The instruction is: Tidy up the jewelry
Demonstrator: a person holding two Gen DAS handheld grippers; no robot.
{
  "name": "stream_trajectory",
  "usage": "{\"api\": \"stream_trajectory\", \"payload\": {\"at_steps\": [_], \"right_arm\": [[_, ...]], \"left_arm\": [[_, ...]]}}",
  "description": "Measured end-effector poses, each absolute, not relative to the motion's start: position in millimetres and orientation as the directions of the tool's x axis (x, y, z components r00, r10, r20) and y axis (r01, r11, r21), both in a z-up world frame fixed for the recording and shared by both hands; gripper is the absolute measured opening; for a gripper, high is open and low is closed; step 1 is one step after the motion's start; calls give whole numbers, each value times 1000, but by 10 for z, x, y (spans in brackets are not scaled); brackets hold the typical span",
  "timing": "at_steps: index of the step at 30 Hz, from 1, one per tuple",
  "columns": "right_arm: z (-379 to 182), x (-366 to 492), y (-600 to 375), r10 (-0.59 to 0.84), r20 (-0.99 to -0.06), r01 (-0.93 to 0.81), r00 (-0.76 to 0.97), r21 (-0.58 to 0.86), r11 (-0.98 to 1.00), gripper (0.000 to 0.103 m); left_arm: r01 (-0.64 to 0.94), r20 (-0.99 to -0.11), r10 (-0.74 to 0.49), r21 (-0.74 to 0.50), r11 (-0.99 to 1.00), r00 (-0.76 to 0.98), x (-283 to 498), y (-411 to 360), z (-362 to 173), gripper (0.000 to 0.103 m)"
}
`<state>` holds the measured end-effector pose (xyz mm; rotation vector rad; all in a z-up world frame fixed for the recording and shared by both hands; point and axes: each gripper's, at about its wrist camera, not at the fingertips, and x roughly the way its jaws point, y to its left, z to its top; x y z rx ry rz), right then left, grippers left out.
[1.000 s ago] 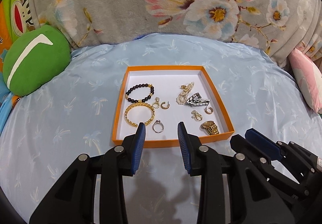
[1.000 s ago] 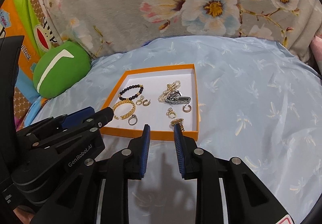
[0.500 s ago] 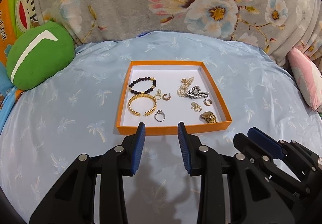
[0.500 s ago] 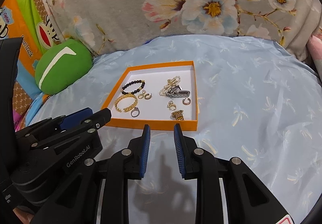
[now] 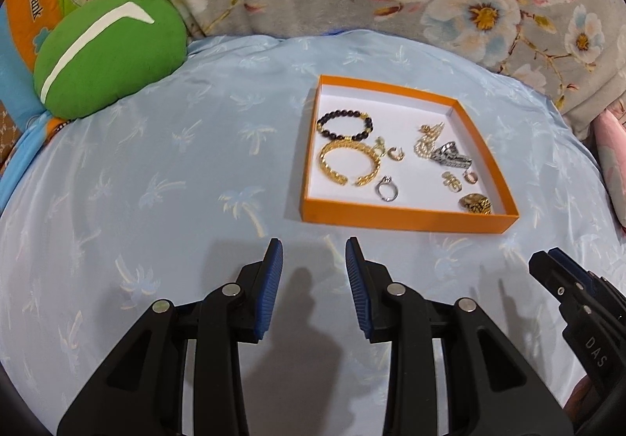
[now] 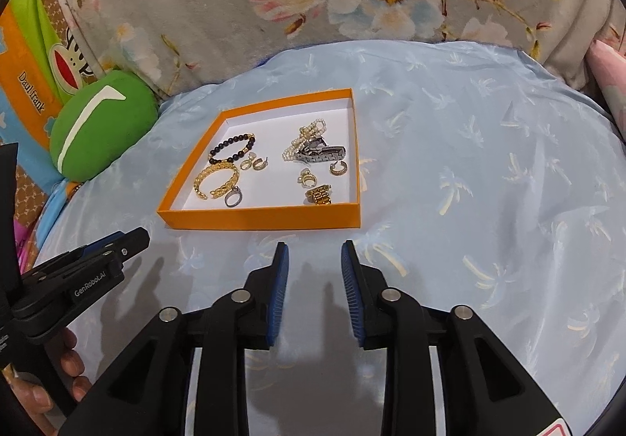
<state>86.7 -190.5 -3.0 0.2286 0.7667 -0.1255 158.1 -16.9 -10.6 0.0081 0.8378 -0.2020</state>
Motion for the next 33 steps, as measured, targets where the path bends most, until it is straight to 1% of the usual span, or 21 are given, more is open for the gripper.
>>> {"api": "stream_trajectory", "payload": {"at_steps": [1,3,5,9,10,11,13,14,15,17,19,24,30,31,33], "right_arm": [[-63,851,-1878,-47,-700,200,713,138,970,38],[-133,847,-1836,-64,-709,203,703,113,973,39],[-168,866,-1823,-70,-709,206,702,108,973,40],[-201,917,-1775,-114,-692,219,713,66,973,51],[-210,925,-1769,-119,-691,221,713,60,974,55],[-221,941,-1761,-122,-697,221,707,54,974,56],[-233,953,-1755,-126,-702,224,700,48,973,60],[-232,954,-1756,-129,-703,226,699,47,973,62],[-234,953,-1766,-134,-704,234,697,46,971,64],[-250,965,-1800,-144,-712,254,687,49,966,64],[-274,977,-1832,-146,-723,267,675,55,962,64],[-262,972,-1773,-166,-716,261,678,23,965,64],[-242,958,-1757,-149,-705,239,693,30,970,65],[-247,965,-1751,-168,-708,253,686,15,967,67],[-249,979,-1697,-228,-709,282,667,-42,958,69]], "left_arm": [[181,-740,-170,-66,981,651,1564,-174,-140,32],[181,-741,-153,-44,983,654,1539,-216,-193,33],[185,-734,-147,-28,982,663,1527,-281,-228,38],[193,-717,-133,2,981,684,1534,-428,-272,44],[191,-712,-126,12,981,691,1528,-459,-284,48],[189,-709,-122,17,982,695,1520,-480,-297,53],[184,-708,-112,26,982,697,1499,-510,-334,61],[185,-705,-104,40,982,702,1489,-526,-330,61],[183,-691,-96,54,982,716,1469,-540,-314,63],[156,-674,-55,89,984,737,1447,-558,-298,74],[142,-671,-41,95,985,741,1448,-553,-293,79],[106,-669,9,131,986,743,1462,-559,-304,80],[92,-673,16,124,988,740,1466,-527,-308,80],[88,-672,19,125,988,740,1467,-526,-309,80],[87,-671,23,130,988,741,1462,-533,-312,80]]}}
